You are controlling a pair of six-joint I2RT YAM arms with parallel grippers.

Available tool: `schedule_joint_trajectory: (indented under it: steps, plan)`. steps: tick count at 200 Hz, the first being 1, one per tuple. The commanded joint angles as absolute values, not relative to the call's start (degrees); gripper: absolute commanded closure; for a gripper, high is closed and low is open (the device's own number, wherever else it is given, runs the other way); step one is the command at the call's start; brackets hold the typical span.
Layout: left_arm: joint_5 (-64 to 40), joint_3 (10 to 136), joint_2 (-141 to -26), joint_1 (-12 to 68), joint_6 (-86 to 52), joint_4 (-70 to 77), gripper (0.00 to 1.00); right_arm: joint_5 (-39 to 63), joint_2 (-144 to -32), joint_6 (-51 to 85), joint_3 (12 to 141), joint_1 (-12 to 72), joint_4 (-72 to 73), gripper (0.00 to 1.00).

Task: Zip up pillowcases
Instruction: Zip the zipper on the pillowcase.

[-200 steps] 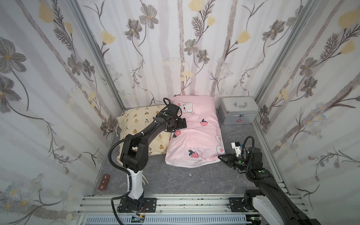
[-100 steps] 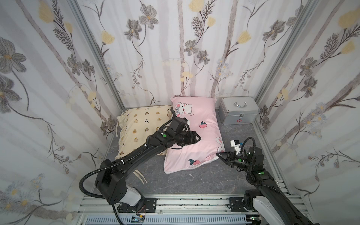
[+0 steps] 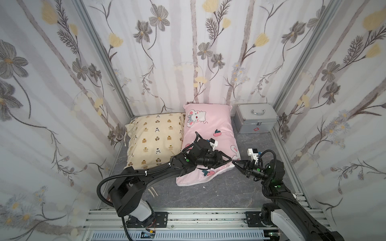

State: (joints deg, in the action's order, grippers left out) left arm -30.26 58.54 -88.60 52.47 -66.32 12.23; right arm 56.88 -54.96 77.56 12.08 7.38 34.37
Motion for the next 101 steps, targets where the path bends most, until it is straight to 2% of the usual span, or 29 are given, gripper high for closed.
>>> schedule_joint_trajectory:
  steps: [1, 35, 101]
  plan:
    - [-30.65, 58.29, -89.29, 52.73, -67.51, 15.54, 0.56, 59.25, -55.02, 81.58, 12.15, 7.04, 44.76, 1.00]
    - [-30.60, 57.57, -90.44, 53.03, -68.64, 17.45, 0.58, 59.25, -55.23, 80.58, 12.21, 6.76, 43.88, 1.00]
    - [-30.33, 56.37, -90.78, 53.35, -70.97, 21.02, 0.69, 58.03, -56.85, 74.36, 13.71, 6.77, 37.38, 1.00]
